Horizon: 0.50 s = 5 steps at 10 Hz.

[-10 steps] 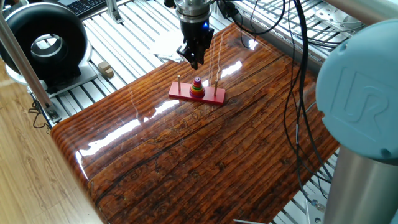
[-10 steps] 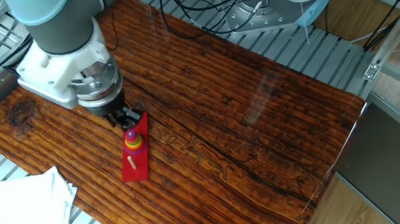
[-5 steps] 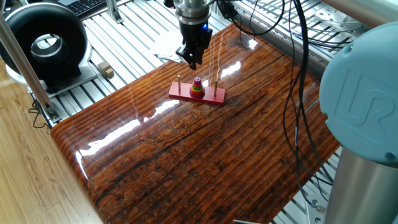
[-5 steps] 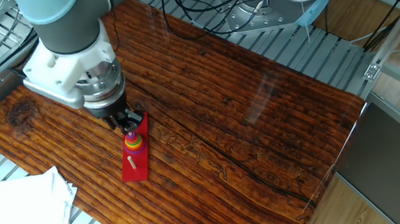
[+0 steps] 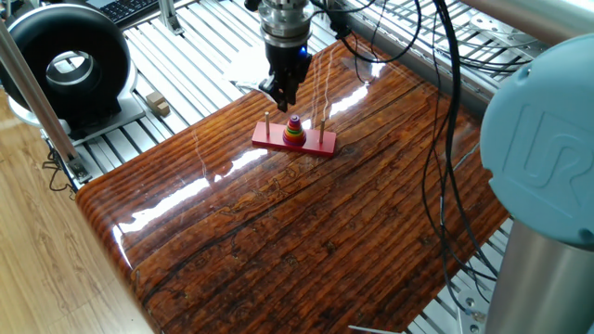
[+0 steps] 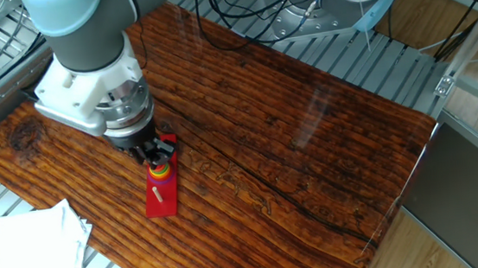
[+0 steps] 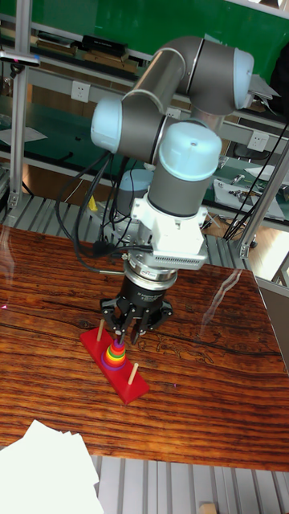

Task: Take out one Hanoi block and throw it aside

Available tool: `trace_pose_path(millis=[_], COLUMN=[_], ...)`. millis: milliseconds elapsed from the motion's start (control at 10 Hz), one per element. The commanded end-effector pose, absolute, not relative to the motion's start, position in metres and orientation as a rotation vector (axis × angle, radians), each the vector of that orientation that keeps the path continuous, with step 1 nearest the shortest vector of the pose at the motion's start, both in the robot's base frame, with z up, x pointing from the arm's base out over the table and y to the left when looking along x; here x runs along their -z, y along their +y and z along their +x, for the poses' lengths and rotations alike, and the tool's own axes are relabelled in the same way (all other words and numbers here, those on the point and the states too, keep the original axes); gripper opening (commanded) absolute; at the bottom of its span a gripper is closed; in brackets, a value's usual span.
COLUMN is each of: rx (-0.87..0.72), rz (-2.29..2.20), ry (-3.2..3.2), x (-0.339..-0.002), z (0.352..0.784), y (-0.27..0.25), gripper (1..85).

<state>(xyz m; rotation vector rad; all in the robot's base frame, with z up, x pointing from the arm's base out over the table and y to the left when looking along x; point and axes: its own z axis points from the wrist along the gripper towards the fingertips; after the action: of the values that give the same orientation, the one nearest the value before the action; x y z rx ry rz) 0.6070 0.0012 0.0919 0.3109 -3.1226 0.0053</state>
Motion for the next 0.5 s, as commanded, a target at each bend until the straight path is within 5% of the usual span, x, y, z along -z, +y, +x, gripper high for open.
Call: trace_pose_path(millis=[0,400], rx=[0.020,0.041], rz=[0.324,0.348], ry=[-3.127,-3.132], x=[-0.0846,-0.0793], z=[0.6013,0.6016], y=[-0.0029,-0.0019], gripper=[28.3,29.7])
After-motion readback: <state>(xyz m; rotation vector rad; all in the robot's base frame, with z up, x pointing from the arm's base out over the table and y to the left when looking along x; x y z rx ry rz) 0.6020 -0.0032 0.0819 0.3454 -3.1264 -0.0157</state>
